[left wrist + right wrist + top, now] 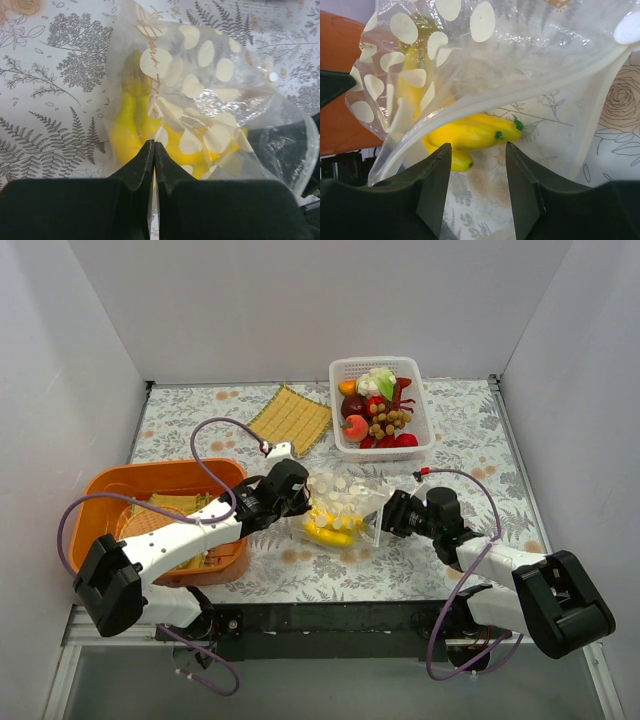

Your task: Open the zip-top bag and remove the fake food

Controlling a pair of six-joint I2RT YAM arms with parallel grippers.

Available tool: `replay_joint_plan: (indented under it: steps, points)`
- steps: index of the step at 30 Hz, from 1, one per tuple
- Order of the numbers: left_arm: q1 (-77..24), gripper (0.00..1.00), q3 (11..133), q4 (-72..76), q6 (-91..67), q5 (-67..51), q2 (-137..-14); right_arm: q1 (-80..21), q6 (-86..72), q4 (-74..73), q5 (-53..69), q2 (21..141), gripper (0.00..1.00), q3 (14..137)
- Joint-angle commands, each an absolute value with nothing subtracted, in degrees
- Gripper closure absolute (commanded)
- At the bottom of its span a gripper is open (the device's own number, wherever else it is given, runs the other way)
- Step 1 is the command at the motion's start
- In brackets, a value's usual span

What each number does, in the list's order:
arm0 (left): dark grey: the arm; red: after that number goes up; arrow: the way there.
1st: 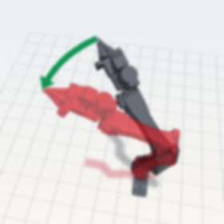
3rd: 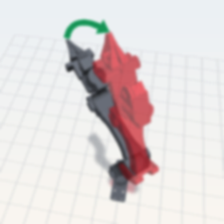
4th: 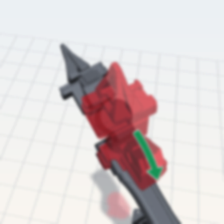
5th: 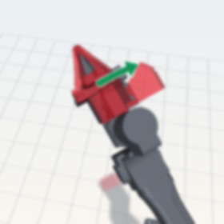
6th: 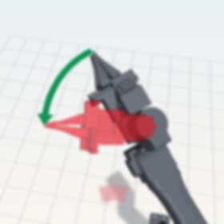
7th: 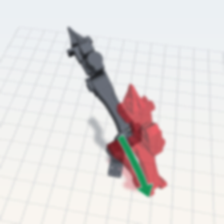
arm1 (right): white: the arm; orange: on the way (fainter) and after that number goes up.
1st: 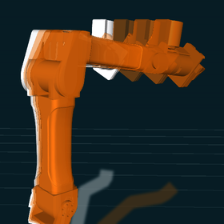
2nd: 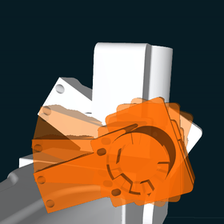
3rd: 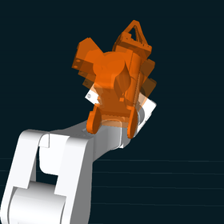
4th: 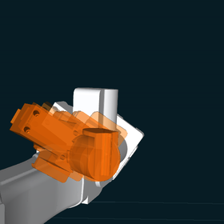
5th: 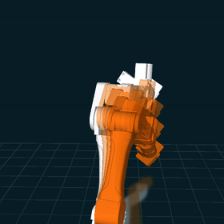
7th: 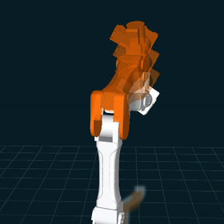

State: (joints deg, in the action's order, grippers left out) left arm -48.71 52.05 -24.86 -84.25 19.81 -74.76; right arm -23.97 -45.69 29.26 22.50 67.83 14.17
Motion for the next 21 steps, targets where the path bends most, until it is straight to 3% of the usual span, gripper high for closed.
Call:
replay_joint_plan:
  steps: [1,6,10,21]
  points:
    - [-48.69,1.00,56.24,-24.44,-82.01,17.23,-71.63,-23.82,-47.81,38.22,24.35,68.64,0.42,13.98]
    - [-48.69,1.00,61.69,-25.31,-80.42,15.73,-72.51,-23.82,-49.83,42.97,24.96,69.35,0.30,11.96]
    - [-48.69,1.00,62.93,-29.52,-81.21,17.84,-74.09,-23.82,-47.12,37.11,21.98,67.59,0.23,12.48]
    - [-48.69,1.00,53.53,-28.39,-87.10,19.25,-74.62,-24.96,-45.35,26.55,16.62,68.55,0.26,19.33]
